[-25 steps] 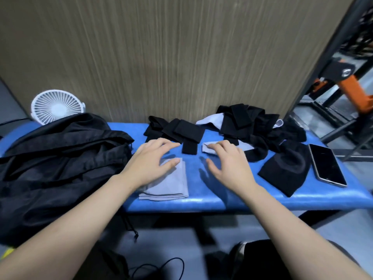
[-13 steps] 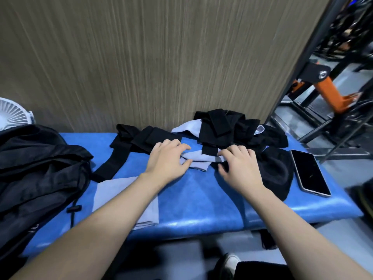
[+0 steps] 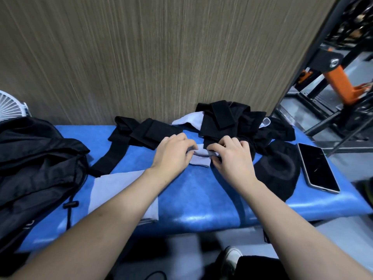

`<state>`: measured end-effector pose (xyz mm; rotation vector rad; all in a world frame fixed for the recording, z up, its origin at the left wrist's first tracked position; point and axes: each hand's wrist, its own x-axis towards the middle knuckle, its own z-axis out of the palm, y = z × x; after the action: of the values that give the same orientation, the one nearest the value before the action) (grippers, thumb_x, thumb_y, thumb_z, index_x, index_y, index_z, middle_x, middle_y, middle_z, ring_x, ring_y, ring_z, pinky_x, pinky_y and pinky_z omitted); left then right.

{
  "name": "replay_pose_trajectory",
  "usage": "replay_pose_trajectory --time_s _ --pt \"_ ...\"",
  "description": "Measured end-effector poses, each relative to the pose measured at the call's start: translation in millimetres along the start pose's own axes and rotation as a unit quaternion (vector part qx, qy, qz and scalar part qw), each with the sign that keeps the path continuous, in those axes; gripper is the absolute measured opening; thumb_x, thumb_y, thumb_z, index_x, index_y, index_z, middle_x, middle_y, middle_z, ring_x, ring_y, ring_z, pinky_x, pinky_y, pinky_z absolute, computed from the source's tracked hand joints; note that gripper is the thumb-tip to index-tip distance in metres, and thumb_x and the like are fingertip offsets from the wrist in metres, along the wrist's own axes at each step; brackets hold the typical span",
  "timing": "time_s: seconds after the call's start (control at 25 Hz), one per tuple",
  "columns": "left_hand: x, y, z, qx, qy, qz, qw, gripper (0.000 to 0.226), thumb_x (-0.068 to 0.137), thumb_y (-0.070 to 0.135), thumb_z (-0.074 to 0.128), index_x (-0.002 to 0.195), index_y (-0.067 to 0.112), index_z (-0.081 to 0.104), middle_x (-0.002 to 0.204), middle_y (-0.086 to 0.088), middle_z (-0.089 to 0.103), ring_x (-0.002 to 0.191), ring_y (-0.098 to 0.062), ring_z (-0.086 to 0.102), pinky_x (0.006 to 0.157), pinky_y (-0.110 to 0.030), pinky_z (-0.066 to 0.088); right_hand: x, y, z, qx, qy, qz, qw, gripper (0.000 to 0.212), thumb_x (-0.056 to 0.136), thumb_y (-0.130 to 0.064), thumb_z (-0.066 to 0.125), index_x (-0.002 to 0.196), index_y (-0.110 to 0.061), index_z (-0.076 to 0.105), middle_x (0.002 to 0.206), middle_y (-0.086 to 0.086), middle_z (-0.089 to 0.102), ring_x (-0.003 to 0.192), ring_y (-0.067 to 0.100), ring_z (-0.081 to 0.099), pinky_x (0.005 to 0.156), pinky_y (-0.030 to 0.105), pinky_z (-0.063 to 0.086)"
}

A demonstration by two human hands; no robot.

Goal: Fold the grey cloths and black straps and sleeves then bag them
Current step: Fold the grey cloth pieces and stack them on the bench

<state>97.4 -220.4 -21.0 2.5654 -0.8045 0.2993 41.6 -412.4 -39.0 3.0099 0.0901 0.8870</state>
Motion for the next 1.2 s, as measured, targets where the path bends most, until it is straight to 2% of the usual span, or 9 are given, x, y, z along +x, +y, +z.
replay_pose_trajectory --time_s 0.2,0.36,0.6,0.72,0.8,0.88,0.96,1.12,1.2 --pt "-12 20 -27 -0.132 0.027 0.024 0.991 0.009 0.094 0.022 0.055 0.099 0.024 0.063 0.098 0.01 0.051 0.083 -0.01 0.055 0.073 -0.039 0.051 2 -8 -17 0.057 0.035 -0.005 0.998 0.018 0.084 -0.028 0.07 0.103 -0.028 0.068 0.093 -0.002 0.052 0.082 0.02 0.051 0.078 0.035 0.035" --pt "-17 23 -45 -0.214 0.047 0.051 0.974 0.008 0.098 0.02 0.056 0.1 0.023 0.063 0.1 0.008 0.048 0.088 -0.012 0.056 0.082 -0.036 0.049 3 -24 -39 0.152 0.071 -0.017 0.986 0.017 0.079 -0.014 0.067 0.095 -0.02 0.065 0.098 -0.003 0.055 0.087 0.017 0.053 0.081 0.031 0.031" --pt "-21 15 -78 -0.206 0.078 0.13 0.967 0.026 0.087 -0.006 0.059 0.103 0.013 0.067 0.097 0.004 0.046 0.085 -0.013 0.054 0.079 -0.029 0.048 7 -29 -79 0.314 0.098 -0.007 0.944 0.026 0.066 -0.006 0.059 0.074 -0.022 0.04 0.09 -0.002 0.06 0.083 0.024 0.054 0.077 0.042 0.04" --pt "-26 15 -97 -0.164 0.107 0.153 0.968 0.028 0.084 -0.009 0.059 0.1 0.012 0.067 0.096 0.004 0.046 0.082 -0.015 0.052 0.072 -0.032 0.048 5 -26 -95 0.292 0.082 -0.049 0.952 0.019 0.064 -0.006 0.058 0.069 -0.015 0.042 0.09 -0.002 0.062 0.082 0.021 0.05 0.078 0.037 0.035" --pt "-29 14 -107 -0.158 0.135 0.156 0.966 0.03 0.082 -0.013 0.058 0.097 0.011 0.069 0.095 0.002 0.047 0.083 -0.014 0.053 0.072 -0.026 0.046 5 -30 -104 0.274 0.07 -0.085 0.955 0.025 0.064 -0.005 0.057 0.07 -0.02 0.038 0.082 -0.001 0.061 0.08 0.023 0.05 0.08 0.037 0.035" --pt "-30 10 -119 -0.166 0.182 0.135 0.96 0.037 0.076 -0.018 0.051 0.094 0.009 0.07 0.094 0.001 0.048 0.085 -0.01 0.052 0.074 -0.018 0.041 6 -34 -111 0.256 0.077 -0.113 0.957 0.028 0.065 -0.006 0.055 0.07 -0.023 0.034 0.072 0.001 0.057 0.075 0.025 0.05 0.083 0.037 0.037" --pt "-30 3 -129 -0.171 0.221 0.103 0.955 0.042 0.072 -0.019 0.047 0.091 0.009 0.07 0.094 0.002 0.049 0.087 -0.006 0.052 0.074 -0.019 0.041 6 -38 -113 0.241 0.083 -0.106 0.961 0.026 0.071 -0.007 0.057 0.07 -0.021 0.036 0.066 -0.001 0.05 0.069 0.022 0.045 0.085 0.035 0.039" --pt "-35 -4 -129 -0.164 0.233 0.065 0.956 0.042 0.072 -0.017 0.047 0.09 0.014 0.069 0.095 0.009 0.049 0.087 -0.01 0.054 0.072 -0.036 0.049 3 -40 -104 0.256 -0.05 -0.03 0.965 0.028 0.081 -0.018 0.076 0.096 -0.02 0.052 0.067 -0.011 0.052 0.075 0.013 0.042 0.086 0.018 0.035" --pt "-36 -9 -127 -0.165 0.25 0.053 0.953 0.042 0.073 -0.017 0.047 0.091 0.014 0.071 0.095 0.009 0.05 0.087 -0.011 0.054 0.072 -0.037 0.049 3 -37 -97 0.271 -0.134 -0.034 0.953 0.026 0.08 -0.019 0.08 0.095 -0.023 0.059 0.065 -0.011 0.051 0.069 0.007 0.044 0.075 0.021 0.036"
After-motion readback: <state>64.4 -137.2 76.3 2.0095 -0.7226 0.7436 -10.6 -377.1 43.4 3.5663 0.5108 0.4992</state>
